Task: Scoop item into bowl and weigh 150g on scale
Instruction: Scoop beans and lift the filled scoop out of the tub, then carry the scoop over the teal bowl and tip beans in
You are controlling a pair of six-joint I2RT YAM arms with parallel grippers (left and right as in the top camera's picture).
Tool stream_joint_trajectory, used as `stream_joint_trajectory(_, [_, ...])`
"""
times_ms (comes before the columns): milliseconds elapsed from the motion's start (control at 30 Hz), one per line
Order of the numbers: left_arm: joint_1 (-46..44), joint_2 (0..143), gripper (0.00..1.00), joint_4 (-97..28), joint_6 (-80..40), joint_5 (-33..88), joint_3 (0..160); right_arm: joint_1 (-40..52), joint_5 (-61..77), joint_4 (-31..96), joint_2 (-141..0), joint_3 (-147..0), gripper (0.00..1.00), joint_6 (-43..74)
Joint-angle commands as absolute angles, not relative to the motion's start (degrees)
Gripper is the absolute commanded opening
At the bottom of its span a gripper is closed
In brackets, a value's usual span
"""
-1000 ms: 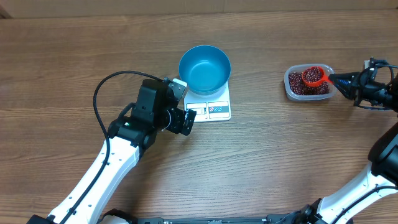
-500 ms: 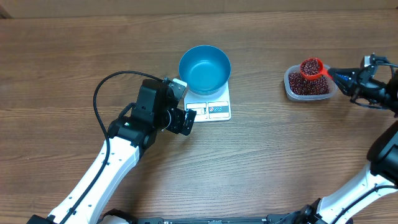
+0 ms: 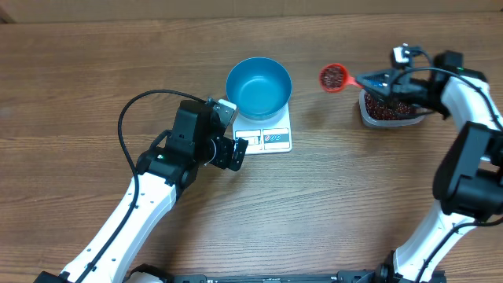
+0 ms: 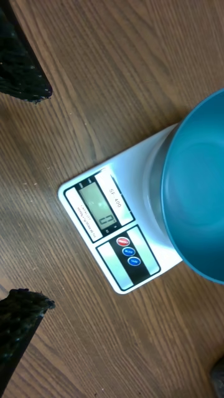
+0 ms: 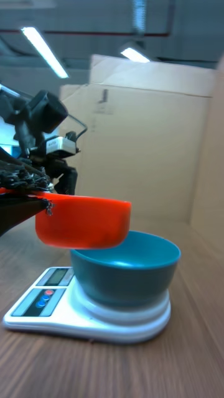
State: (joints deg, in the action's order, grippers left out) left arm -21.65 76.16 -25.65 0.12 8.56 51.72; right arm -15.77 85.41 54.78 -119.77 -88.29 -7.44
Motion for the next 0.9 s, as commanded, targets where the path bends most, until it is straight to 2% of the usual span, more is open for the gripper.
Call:
stream_joint_trajectory(0, [-21.39,74.87,1.0,-25.47,-0.43,8.43,51.16,-11.0,87.05,47.99,-120.03,-88.14,0.04,4.05])
stream_joint_trajectory(200, [-21.39,74.87,0.99,-25.47,-0.43,8.4,51.16,-3.6,79.99,32.53,-120.03,-88.14,0.04,21.17])
stream_joint_trajectory(367, [-21.39,74.87,1.0,-25.47,-0.4,8.4,51.16,1.02,72.71,25.56,-120.03,-88.16,0.04,27.44])
stream_joint_trajectory(567, [-21.39,74.87,0.99,-25.47,-0.43,8.4,51.16,5.32,61.47,25.36,-119.92,-90.89,0.04,25.5])
stream_joint_trajectory(767, [-21.39,74.87,1.0,-25.47,-0.43,8.43,51.16,8.86,51.7,31.79,-118.37,-94.74,0.04,17.5])
stream_joint_trajectory(867, [-21.39,74.87,0.99,-25.47,-0.43,8.4,51.16,11.07,42.65,34.28,-115.92,-95.9,0.04,14.81])
